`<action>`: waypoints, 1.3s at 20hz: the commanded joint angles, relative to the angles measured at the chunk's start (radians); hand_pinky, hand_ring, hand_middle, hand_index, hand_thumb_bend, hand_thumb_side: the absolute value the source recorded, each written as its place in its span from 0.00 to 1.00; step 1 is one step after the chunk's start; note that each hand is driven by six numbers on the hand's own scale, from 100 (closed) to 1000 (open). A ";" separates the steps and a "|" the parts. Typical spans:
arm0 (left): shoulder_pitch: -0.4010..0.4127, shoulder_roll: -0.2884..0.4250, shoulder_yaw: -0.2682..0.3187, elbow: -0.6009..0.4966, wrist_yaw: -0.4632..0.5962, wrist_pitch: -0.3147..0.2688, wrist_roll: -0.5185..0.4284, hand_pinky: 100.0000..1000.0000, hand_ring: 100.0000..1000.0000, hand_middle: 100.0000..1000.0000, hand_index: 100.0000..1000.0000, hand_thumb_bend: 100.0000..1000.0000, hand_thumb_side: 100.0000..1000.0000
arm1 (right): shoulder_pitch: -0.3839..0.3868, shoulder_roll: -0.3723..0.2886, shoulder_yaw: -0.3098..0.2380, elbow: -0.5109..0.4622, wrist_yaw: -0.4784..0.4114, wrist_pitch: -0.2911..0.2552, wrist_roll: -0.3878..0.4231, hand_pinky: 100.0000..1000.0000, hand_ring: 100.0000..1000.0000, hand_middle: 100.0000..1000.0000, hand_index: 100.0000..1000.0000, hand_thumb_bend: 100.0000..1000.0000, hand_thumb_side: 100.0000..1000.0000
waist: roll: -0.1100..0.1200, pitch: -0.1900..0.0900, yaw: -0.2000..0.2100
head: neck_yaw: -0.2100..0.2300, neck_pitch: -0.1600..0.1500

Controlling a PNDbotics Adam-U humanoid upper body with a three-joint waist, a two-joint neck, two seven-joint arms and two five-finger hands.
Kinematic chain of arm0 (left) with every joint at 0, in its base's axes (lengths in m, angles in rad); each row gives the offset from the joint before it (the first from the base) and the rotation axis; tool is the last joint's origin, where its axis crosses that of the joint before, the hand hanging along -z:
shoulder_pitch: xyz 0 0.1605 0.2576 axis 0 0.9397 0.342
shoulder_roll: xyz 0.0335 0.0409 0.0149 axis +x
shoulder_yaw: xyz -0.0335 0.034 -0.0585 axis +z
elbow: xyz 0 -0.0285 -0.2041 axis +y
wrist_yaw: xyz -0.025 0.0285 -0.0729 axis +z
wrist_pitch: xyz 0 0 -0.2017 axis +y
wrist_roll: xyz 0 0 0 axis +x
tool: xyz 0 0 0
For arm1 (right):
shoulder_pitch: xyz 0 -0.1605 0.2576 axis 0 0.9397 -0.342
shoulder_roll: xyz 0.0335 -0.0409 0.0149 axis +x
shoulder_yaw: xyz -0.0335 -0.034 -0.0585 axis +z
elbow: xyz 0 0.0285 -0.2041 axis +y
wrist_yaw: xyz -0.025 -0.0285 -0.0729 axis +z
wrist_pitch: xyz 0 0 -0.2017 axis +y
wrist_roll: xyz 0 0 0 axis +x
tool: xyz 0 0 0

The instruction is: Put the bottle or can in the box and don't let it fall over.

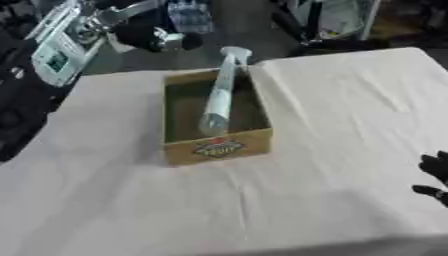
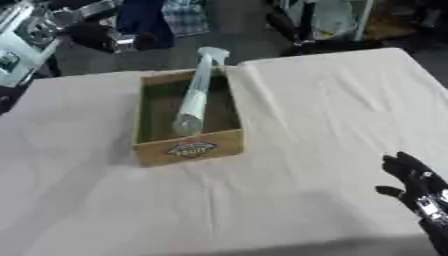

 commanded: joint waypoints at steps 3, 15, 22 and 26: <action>0.180 0.128 0.132 -0.238 0.173 0.046 0.130 0.83 0.81 0.78 0.92 0.15 0.92 | -0.001 -0.003 -0.012 -0.015 0.006 -0.001 -0.009 0.80 1.00 0.93 1.00 0.00 0.68 | -0.004 -0.005 0.020 | -0.004 -0.018; 0.623 -0.216 0.308 -0.459 0.275 0.045 0.363 0.82 0.74 0.71 0.89 0.00 0.98 | 0.014 0.014 -0.020 -0.013 0.015 -0.004 -0.023 0.80 1.00 0.93 1.00 0.00 0.69 | -0.030 0.002 0.075 | 0.003 -0.009; 0.700 -0.494 0.322 -0.418 0.216 0.125 0.413 0.82 0.71 0.67 0.88 0.02 1.00 | 0.025 0.028 -0.028 -0.011 0.023 -0.005 -0.031 0.80 1.00 0.92 1.00 0.00 0.71 | -0.044 0.005 0.104 | 0.005 0.009; 0.701 -0.578 0.316 -0.335 0.196 0.137 0.434 0.82 0.70 0.66 0.88 0.02 1.00 | 0.028 0.030 -0.027 -0.011 0.024 -0.008 -0.031 0.80 1.00 0.92 1.00 0.00 0.70 | -0.050 0.004 0.111 | 0.000 0.014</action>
